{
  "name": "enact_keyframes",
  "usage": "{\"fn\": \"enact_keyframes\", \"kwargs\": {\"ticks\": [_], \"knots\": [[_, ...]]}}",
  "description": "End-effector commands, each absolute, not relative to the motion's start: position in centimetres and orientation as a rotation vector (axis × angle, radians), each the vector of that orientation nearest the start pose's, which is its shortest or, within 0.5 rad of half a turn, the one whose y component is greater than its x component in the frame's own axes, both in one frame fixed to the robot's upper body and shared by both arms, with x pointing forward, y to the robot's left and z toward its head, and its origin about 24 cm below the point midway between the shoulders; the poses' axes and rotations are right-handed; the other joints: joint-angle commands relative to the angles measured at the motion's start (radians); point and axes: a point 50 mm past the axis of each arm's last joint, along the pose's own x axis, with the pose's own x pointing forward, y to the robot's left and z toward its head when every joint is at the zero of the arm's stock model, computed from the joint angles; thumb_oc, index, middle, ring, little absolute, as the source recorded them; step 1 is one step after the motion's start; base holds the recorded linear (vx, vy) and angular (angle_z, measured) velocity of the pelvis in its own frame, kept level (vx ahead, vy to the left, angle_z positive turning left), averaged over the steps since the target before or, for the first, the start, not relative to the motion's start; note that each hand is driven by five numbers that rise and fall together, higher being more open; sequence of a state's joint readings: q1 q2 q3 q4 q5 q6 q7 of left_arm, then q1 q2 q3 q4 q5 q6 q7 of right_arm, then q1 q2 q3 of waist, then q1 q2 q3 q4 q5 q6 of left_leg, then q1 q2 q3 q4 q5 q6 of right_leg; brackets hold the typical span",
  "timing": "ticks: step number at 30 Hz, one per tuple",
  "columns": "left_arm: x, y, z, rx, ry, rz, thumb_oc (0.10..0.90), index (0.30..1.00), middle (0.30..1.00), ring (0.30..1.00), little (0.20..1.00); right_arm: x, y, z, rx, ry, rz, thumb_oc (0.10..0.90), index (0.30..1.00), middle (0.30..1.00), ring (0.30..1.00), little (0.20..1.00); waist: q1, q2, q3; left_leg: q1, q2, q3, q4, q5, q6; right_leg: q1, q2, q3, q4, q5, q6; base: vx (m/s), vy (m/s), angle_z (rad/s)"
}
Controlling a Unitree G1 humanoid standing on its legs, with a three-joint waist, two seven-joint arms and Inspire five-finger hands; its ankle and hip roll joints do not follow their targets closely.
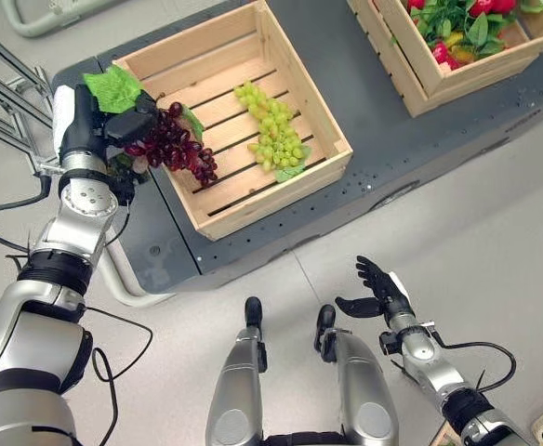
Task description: Pick up the fruits from the basket on one side to the basket on the other side
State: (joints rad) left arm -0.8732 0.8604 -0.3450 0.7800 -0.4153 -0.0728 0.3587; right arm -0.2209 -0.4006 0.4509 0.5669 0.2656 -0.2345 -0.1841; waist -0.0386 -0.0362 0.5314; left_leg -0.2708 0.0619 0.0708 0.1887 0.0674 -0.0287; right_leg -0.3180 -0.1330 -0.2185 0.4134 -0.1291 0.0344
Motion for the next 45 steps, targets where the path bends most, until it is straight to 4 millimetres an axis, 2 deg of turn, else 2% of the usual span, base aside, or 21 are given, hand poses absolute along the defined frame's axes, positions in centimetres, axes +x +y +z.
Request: {"fn": "enact_keyframes", "kwargs": {"ticks": [1, 4, 7, 9, 12, 15, 19, 21, 23, 25, 34, 38, 45], "knots": [[34.9, 31.7, 27.6, 0.212, -0.572, 0.585, 0.4, 0.3, 0.3, 0.3, 0.3, 27.3, -17.2, 0.6, -0.321, 0.026, 0.117, 0.8, 0.9, 0.9, 0.9, 0.9, -0.026, 0.043, -0.125, 0.079, -0.018, 0.037, 0.075, -0.142, 0.0, 0.111, -0.055, 0.061, -0.126, 0.063, 0.064, 0.11, 0.043, -0.1], [34.9, 31.3, 27.0, 0.1, -0.577, 0.556, 0.4, 0.3, 0.3, 0.3, 0.3, 27.0, -16.4, 1.5, -0.3, -0.023, 0.193, 0.8, 0.9, 0.9, 0.9, 0.9, -0.033, 0.055, -0.167, 0.136, -0.021, 0.038, 0.045, -0.148, -0.005, 0.175, -0.057, 0.055, -0.167, 0.061, 0.064, 0.12, 0.037, -0.06], [35.0, 30.8, 26.5, 0.06, -0.581, 0.53, 0.4, 0.3, 0.3, 0.3, 0.3, 26.9, -15.6, 2.2, -0.275, -0.072, 0.247, 0.8, 0.9, 0.9, 0.9, 0.9, -0.035, 0.061, -0.19, 0.164, -0.022, 0.036, 0.024, -0.149, -0.007, 0.206, -0.058, 0.054, -0.192, 0.063, 0.065, 0.09, 0.018, -0.03], [35.2, 29.9, 25.8, 0.024, -0.581, 0.487, 0.4, 0.3, 0.3, 0.3, 0.3, 26.9, -14.4, 3.5, -0.247, -0.145, 0.317, 0.8, 0.9, 0.9, 0.9, 0.9, -0.037, 0.07, -0.224, 0.209, -0.025, 0.035, -0.013, -0.147, -0.01, 0.251, -0.056, 0.054, -0.228, 0.066, 0.068, 0.13, 0.01, -0.03], [35.4, 29.0, 25.4, 0.028, -0.577, 0.45, 0.4, 0.3, 0.3, 0.3, 0.3, 27.1, -13.4, 5.0, -0.224, -0.213, 0.359, 0.8, 0.9, 0.9, 0.9, 0.9, -0.032, 0.078, -0.257, 0.242, -0.026, 0.032, -0.047, -0.142, -0.013, 0.287, -0.057, 0.051, -0.26, 0.075, 0.073, 0.08, -0.013, 0.02], [36.0, 27.7, 25.0, 0.05, -0.56, 0.371, 0.4, 0.3, 0.3, 0.3, 0.3, 27.8, -11.9, 7.4, -0.168, -0.296, 0.409, 0.8, 0.9, 0.9, 0.9, 0.9, -0.021, 0.085, -0.306, 0.285, -0.027, 0.026, -0.102, -0.129, -0.018, 0.331, -0.053, 0.045, -0.309, 0.094, 0.08, 0.08, -0.054, -0.01], [36.5, 26.7, 24.8, 0.091, -0.535, 0.265, 0.4, 0.3, 0.3, 0.3, 0.3, 28.4, -10.7, 9.2, -0.118, -0.308, 0.469, 0.8, 0.9, 0.9, 0.9, 0.9, -0.008, 0.089, -0.346, 0.316, -0.025, 0.019, -0.15, -0.113, -0.024, 0.368, -0.05, 0.037, -0.356, 0.111, 0.084, 0.07, -0.064, 0.03], [36.6, 26.0, 24.9, 0.118, -0.536, 0.203, 0.4, 0.3, 0.3, 0.3, 0.3, 28.7, -10.2, 9.9, -0.078, -0.302, 0.497, 0.8, 0.9, 0.9, 0.9, 0.9, 0.0, 0.089, -0.362, 0.326, -0.024, 0.015, -0.167, -0.105, -0.026, 0.382, -0.049, 0.032, -0.374, 0.119, 0.086, 0.05, -0.074, 0.0], [36.8, 24.4, 25.4, 0.156, -0.54, 0.086, 0.4, 0.3, 0.3, 0.3, 0.3, 29.3, -9.3, 11.5, -0.04, -0.317, 0.542, 0.8, 0.9, 0.9, 0.9, 0.9, 0.014, 0.089, -0.387, 0.344, -0.021, 0.007, -0.199, -0.092, -0.031, 0.405, -0.047, 0.022, -0.409, 0.134, 0.089, 0.04, -0.103, 0.04], [37.0, 23.7, 25.5, 0.178, -0.54, 0.047, 0.4, 0.3, 0.3, 0.3, 0.3, 29.7, -8.9, 12.2, -0.043, -0.332, 0.551, 0.8, 0.9, 0.9, 0.9, 0.9, 0.021, 0.089, -0.395, 0.351, -0.019, 0.005, -0.212, -0.085, -0.033, 0.414, -0.045, 0.018, -0.422, 0.14, 0.09, 0.02, -0.076, 0.02], [37.8, 19.9, 26.9, 0.278, -0.56, -0.146, 0.4, 0.3, 0.3, 0.3, 0.3, 33.3, -6.5, 18.0, -0.039, -0.365, 0.564, 0.8, 0.9, 0.9, 0.9, 0.9, 0.068, 0.081, -0.446, 0.363, -0.008, -0.023, -0.271, -0.052, -0.05, 0.457, -0.038, -0.023, -0.491, 0.17, 0.094, -0.01, -0.069, 0.09], [37.9, 18.6, 27.7, 0.276, -0.585, -0.208, 0.4, 0.3, 0.3, 0.3, 0.3, 34.2, -5.9, 19.0, -0.015, -0.335, 0.572, 0.8, 0.9, 0.9, 0.9, 0.9, 0.079, 0.073, -0.46, 0.36, -0.01, -0.033, -0.272, -0.05, -0.05, 0.459, -0.039, -0.031, -0.493, 0.17, 0.095, -0.02, -0.032, 0.06], [37.5, 15.5, 29.2, 0.26, -0.64, -0.332, 0.4, 0.3, 0.3, 0.3, 0.3, 35.7, -5.1, 17.6, 0.168, -0.143, 0.627, 0.8, 0.9, 0.9, 0.9, 0.9, 0.101, 0.063, -0.48, 0.365, -0.004, -0.035, -0.272, -0.054, -0.049, 0.472, -0.044, -0.043, -0.495, 0.165, 0.094, 0.01, -0.021, 0.09]]}}
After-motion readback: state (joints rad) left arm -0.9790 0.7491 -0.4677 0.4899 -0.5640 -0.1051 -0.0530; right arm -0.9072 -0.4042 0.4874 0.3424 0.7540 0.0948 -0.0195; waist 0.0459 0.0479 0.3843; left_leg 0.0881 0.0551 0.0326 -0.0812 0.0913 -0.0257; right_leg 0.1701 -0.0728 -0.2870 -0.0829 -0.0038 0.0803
